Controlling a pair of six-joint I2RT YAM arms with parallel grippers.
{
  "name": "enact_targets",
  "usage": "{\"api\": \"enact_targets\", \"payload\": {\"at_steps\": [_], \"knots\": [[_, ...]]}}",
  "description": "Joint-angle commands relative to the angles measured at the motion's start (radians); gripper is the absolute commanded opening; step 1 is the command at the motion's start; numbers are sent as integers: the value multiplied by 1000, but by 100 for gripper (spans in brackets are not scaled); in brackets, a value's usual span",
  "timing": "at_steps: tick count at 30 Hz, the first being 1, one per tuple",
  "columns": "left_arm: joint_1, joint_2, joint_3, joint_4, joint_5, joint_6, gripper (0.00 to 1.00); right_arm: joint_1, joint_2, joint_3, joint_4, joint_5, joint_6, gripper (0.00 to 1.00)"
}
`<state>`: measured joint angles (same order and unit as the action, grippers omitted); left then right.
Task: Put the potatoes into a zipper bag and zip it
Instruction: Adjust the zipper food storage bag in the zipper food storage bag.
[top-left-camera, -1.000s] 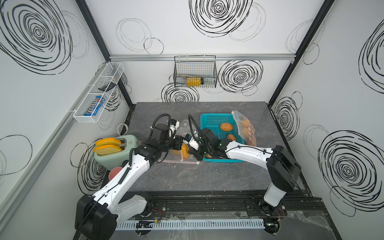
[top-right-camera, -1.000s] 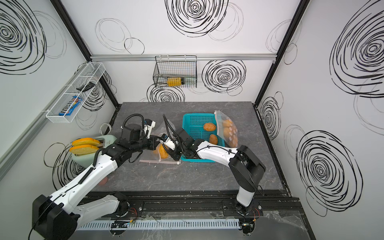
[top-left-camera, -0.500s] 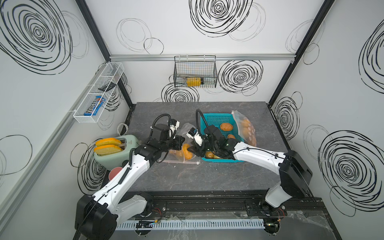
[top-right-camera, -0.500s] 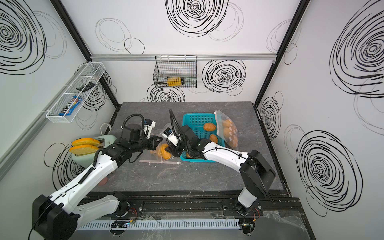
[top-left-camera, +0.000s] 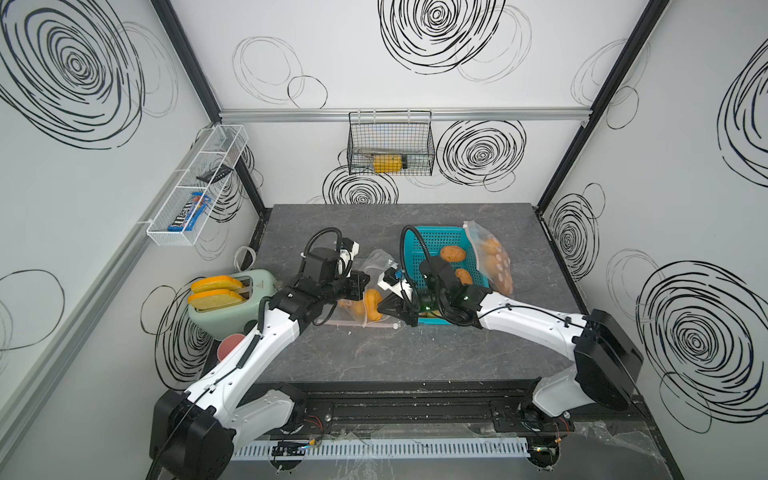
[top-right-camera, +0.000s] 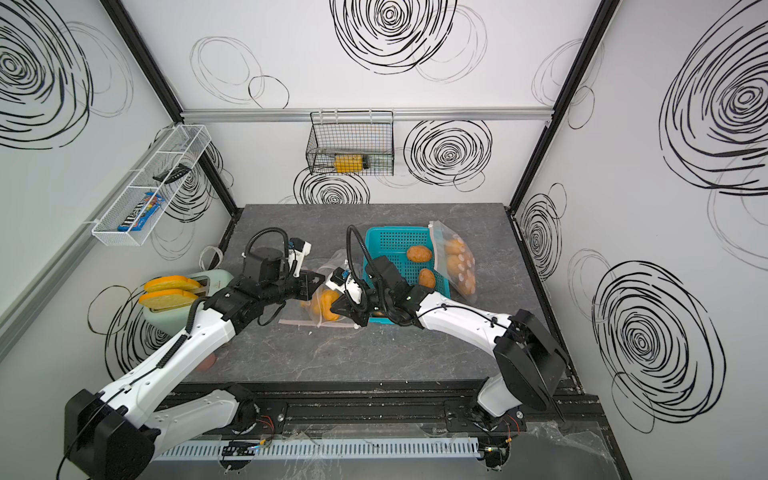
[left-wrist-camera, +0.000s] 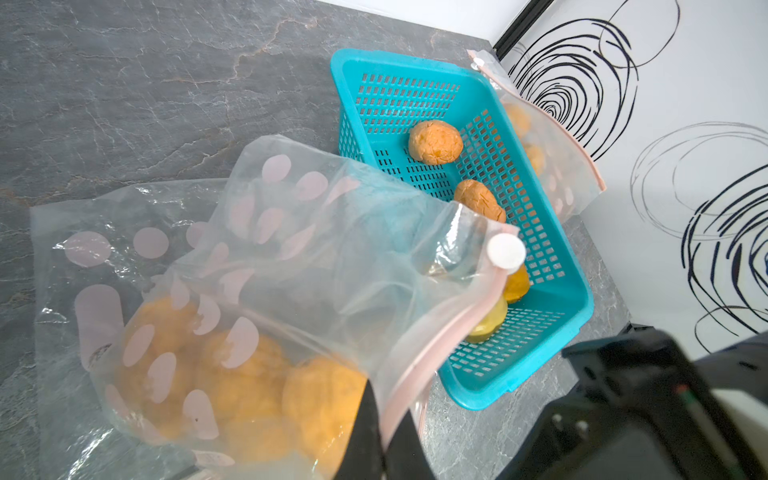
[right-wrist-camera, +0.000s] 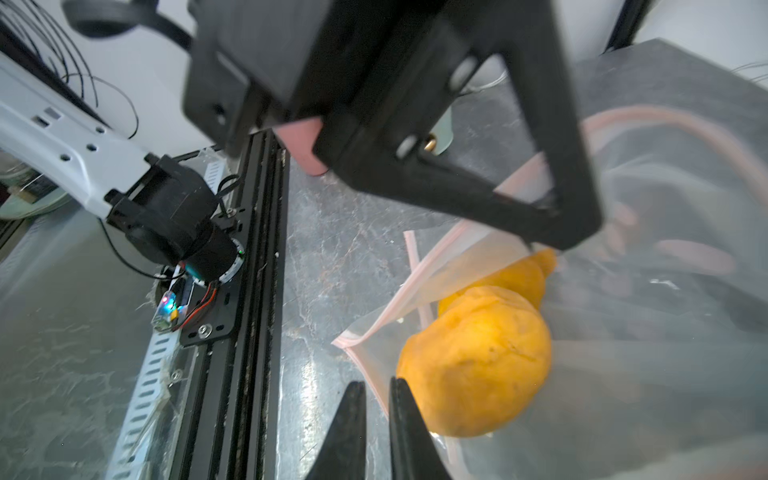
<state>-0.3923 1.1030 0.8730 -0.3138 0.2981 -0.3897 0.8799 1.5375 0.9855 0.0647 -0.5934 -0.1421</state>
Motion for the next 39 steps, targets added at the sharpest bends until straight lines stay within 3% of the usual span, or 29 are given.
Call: {"api": "enact_targets", "payload": {"at_steps": [1,7,12,16,18,26,35,39], "knots": [[2,-5,17,39,11,-5,0,21,49,43,-58,-75,-66,16],[2,-5,16,41,17,-7,0,24,189,128,-112,20,-62,17],[2,-3,14,42,22,-7,0,21,266,231,-174,279,9,19],[3,-1,15,45,30,-7,0,17,268,227,-63,449,79,23],[1,3,15,43,35,-7,0,17,238,183,28,467,100,27],[-10,14,15,45,52,-7,0,-10,158,68,309,481,187,28],[-19,24,17,40,56,-4,0,-46,258,163,223,377,205,28],[-18,26,21,25,22,0,0,-55,167,109,225,319,196,44]]}}
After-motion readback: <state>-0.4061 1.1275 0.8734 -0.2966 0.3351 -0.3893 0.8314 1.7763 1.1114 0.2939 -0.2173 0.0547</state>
